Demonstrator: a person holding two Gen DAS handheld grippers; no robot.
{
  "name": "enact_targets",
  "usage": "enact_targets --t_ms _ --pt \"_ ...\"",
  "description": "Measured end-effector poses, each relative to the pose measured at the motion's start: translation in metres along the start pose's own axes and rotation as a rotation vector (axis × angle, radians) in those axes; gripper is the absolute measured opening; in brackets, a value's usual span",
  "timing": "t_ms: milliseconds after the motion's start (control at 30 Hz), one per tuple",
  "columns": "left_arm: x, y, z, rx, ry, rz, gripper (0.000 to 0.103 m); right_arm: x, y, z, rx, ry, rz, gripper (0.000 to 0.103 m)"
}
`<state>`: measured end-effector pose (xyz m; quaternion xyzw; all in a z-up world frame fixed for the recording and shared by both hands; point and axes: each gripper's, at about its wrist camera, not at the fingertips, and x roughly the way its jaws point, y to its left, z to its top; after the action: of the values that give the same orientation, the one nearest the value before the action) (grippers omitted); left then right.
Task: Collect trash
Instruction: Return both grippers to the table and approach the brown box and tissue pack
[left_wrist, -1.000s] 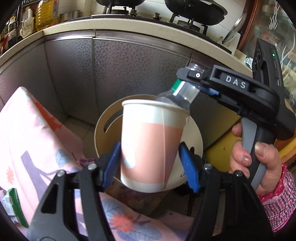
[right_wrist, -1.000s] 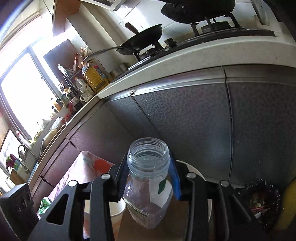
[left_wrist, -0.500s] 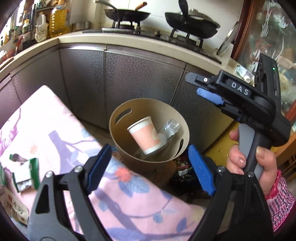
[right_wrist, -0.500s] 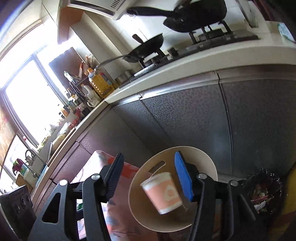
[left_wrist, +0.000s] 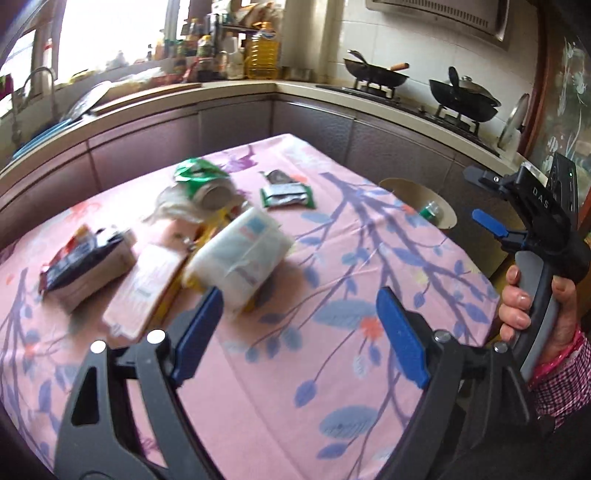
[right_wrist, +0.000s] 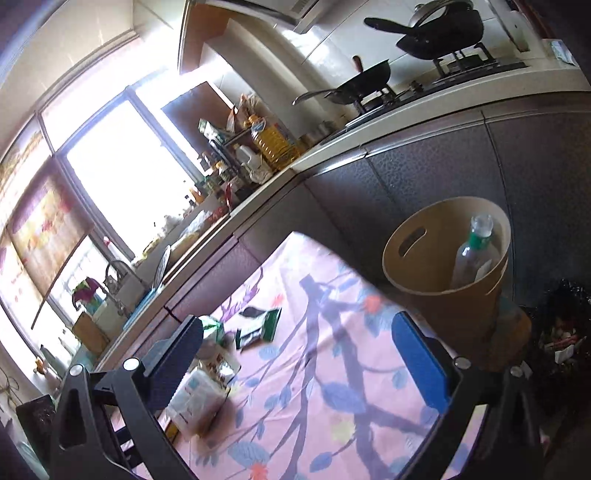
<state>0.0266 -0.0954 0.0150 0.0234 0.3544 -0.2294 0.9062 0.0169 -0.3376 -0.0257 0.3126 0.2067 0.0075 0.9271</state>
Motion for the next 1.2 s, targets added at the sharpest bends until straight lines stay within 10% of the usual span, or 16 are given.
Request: enact_targets --t_ms 400,833,1067,1200 --pt "-0.024 0.085 -0.044 -0.220 -0.011 0.054 0.082 0.055 0.068 -0.059 -0.110 0.337 0.058 0.073" --pt "-0.012 0.126 -0.043 -0.279 0.000 0.128 0.082 0.184 0.101 -0.039 -0.117 0.533 0.131 0.065" --pt "-0.002 0.139 -0.042 -0.283 0.005 0.160 0.088 0.119 0.129 -0.091 -0.187 0.750 0.455 0.065" --pt "0.013 0.141 -0.037 -0.236 0.016 0.175 0.088 0.086 0.126 -0.087 -0.286 0.667 0.400 0.065"
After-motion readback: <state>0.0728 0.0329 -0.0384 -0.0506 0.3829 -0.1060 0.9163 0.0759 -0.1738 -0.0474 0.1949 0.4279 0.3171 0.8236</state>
